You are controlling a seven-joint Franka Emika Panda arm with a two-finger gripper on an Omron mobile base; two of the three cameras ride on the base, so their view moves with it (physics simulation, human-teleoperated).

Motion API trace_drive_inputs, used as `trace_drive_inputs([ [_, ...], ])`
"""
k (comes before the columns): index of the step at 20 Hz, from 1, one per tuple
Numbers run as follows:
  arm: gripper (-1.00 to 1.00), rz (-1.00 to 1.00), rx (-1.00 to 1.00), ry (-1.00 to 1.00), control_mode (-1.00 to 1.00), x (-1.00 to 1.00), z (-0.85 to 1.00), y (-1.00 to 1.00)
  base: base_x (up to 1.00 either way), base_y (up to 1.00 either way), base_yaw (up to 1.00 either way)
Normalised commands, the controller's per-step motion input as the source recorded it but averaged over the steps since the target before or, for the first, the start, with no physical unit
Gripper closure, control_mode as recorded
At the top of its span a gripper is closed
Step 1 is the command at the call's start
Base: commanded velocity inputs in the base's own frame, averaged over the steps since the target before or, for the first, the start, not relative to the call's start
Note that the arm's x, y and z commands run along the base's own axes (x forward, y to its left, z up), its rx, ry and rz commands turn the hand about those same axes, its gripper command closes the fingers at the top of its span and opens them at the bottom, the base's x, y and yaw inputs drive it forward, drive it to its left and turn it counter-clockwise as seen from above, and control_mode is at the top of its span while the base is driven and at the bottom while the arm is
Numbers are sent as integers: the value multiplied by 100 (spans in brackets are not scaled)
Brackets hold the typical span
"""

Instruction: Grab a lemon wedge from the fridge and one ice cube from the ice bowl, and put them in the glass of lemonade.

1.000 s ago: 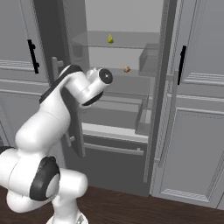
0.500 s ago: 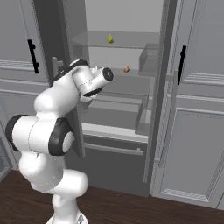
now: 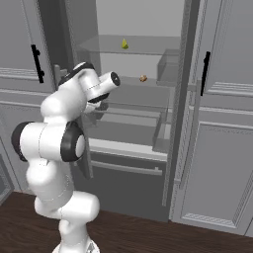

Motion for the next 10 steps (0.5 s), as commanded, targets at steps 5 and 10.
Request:
trace_drive_inputs([
  [5, -100, 39, 0, 0, -100, -100, -4, 87, 0, 0, 0],
  [10, -100, 35, 0, -3, -100, -100, -4, 85, 0, 0, 0],
])
